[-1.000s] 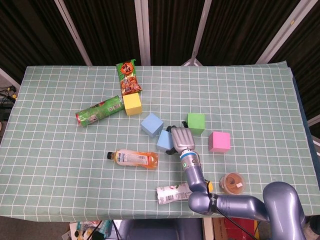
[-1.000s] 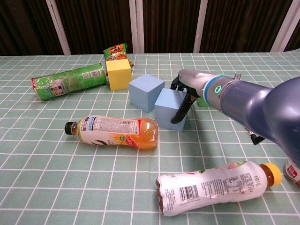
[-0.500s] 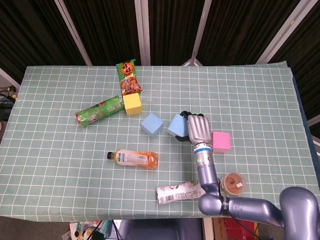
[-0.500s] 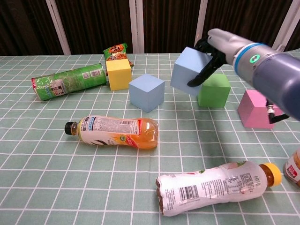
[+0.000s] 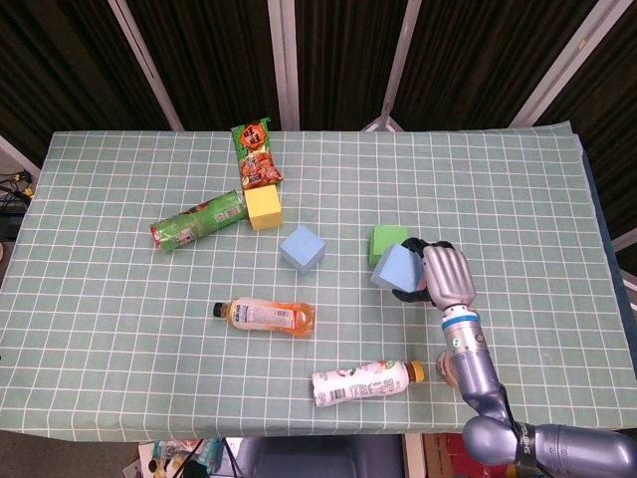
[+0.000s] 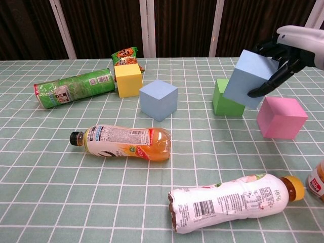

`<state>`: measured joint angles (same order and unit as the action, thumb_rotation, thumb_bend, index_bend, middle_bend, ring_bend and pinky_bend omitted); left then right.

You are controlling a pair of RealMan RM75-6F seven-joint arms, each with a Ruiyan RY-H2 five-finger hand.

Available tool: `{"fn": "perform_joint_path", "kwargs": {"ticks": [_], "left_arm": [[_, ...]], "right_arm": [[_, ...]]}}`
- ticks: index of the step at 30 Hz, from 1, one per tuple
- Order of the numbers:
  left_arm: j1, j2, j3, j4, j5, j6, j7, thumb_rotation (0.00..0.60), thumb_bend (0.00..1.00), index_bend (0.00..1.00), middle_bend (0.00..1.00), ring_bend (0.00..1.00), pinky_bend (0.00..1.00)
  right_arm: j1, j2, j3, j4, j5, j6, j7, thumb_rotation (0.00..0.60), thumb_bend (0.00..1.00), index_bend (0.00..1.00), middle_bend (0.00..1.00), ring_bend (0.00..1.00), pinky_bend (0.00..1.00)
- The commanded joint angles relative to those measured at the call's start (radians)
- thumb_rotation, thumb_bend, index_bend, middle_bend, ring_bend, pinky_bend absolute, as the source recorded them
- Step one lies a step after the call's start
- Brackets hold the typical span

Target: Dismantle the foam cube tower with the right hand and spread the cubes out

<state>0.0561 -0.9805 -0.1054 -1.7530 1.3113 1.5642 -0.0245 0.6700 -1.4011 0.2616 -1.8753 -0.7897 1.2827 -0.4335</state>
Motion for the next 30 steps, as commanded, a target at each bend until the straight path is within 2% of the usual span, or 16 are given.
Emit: {"fn": "perform_joint_path", "kwargs": {"ticks": [1,9,12,14,18,20,22,25,30], "left_arm": [[0.000,0.001,0.000,0.000,0.000,-0.001,-0.003,0.600,0.15,0.20,0.00,0.00,0.00],[-0.002,0.002,0.000,0.003,0.002,-0.005,-0.009,0.600,0.15,0.20,0.00,0.00,0.00],[-0.002,0.002,0.000,0.004,0.001,-0.005,-0.010,0.600,0.15,0.20,0.00,0.00,0.00],[-0.002,0.003,0.000,0.004,0.000,-0.006,-0.011,0.600,0.15,0.20,0.00,0.00,0.00],[-0.001,0.004,-0.002,0.005,-0.002,-0.005,-0.013,0.600,0.15,0.20,0.00,0.00,0.00],[-0.001,0.004,-0.002,0.004,-0.003,-0.005,-0.013,0.600,0.15,0.20,0.00,0.00,0.00],[-0.002,0.004,-0.002,0.004,-0.003,-0.006,-0.012,0.600,0.15,0.20,0.00,0.00,0.00],[-0.003,0.004,-0.001,0.002,-0.003,-0.009,-0.009,0.600,0.15,0.20,0.00,0.00,0.00],[0.001,0.005,-0.001,0.001,-0.001,-0.002,-0.014,0.600,0.15,0.20,0.00,0.00,0.00]], "right_arm": [[-0.008,-0.010,-0.017,-0.010,-0.018,-0.005,0.004,0.600,0.39,0.71,0.59,0.65,0.26],[-0.006,-0.077,-0.046,-0.012,-0.043,-0.001,-0.023,0.600,0.39,0.69,0.56,0.62,0.23],[0.002,-0.105,-0.049,0.005,-0.040,-0.009,-0.038,0.600,0.39,0.64,0.51,0.56,0.19],[0.008,-0.117,-0.047,0.018,-0.029,-0.018,-0.047,0.600,0.39,0.58,0.45,0.49,0.14],[0.026,-0.115,-0.055,0.041,0.002,-0.051,-0.093,0.600,0.36,0.29,0.21,0.25,0.05],[0.034,-0.103,-0.067,0.040,0.009,-0.066,-0.124,0.600,0.27,0.10,0.10,0.15,0.04],[0.042,-0.084,-0.082,0.030,0.007,-0.081,-0.155,0.600,0.19,0.02,0.05,0.10,0.04],[0.046,-0.054,-0.091,-0.011,0.017,-0.105,-0.169,0.600,0.12,0.00,0.01,0.06,0.03],[0.043,-0.017,-0.081,-0.059,0.008,-0.117,-0.142,0.600,0.11,0.00,0.00,0.05,0.02]]}}
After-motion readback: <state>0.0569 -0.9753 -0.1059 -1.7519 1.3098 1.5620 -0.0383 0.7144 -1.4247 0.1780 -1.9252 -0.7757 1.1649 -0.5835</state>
